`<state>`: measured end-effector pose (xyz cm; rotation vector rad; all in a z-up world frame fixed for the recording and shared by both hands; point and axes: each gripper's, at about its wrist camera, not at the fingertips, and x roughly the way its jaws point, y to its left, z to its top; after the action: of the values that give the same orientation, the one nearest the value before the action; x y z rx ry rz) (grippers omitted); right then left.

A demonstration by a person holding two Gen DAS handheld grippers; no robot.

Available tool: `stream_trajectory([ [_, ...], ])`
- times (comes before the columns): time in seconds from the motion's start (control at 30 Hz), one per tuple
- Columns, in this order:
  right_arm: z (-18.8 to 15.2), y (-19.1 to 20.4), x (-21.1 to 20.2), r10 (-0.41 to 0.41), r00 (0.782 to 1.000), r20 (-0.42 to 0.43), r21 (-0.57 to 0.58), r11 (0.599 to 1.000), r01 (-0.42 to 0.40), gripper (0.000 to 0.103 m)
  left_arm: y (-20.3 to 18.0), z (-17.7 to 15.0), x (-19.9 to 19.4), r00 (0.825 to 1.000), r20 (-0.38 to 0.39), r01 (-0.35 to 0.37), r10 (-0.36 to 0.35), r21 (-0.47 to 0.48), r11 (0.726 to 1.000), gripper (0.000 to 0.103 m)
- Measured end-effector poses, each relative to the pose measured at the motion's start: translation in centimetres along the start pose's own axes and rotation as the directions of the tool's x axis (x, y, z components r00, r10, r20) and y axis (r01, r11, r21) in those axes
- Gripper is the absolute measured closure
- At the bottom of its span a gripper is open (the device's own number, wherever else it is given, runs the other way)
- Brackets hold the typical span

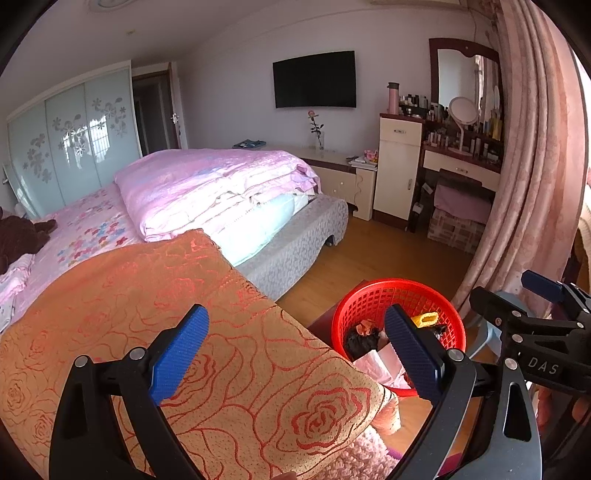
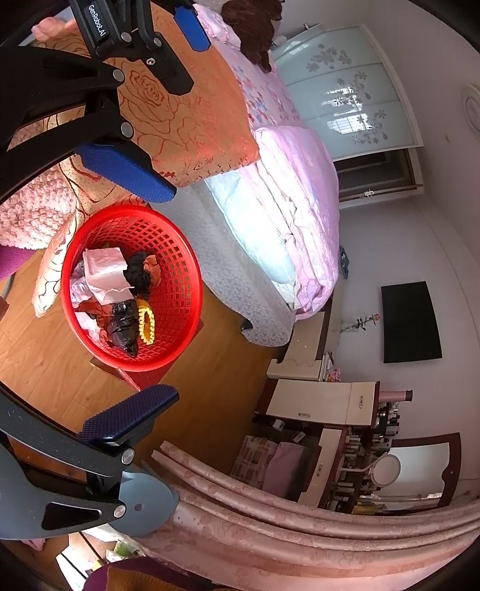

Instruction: Collect trash

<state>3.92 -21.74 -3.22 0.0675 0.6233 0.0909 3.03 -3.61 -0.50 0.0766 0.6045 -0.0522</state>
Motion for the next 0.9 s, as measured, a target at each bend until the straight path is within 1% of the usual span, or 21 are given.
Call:
stream_trajectory([
  [0.9,-0.06,0.07,0.01,0.003,1.0,-0.006,-0.001,1.0,-0.003,0.007,0.02,-0.33,0.45,1.0,-0.009,0.005,-0.005,-0.01,1.0,0.011],
])
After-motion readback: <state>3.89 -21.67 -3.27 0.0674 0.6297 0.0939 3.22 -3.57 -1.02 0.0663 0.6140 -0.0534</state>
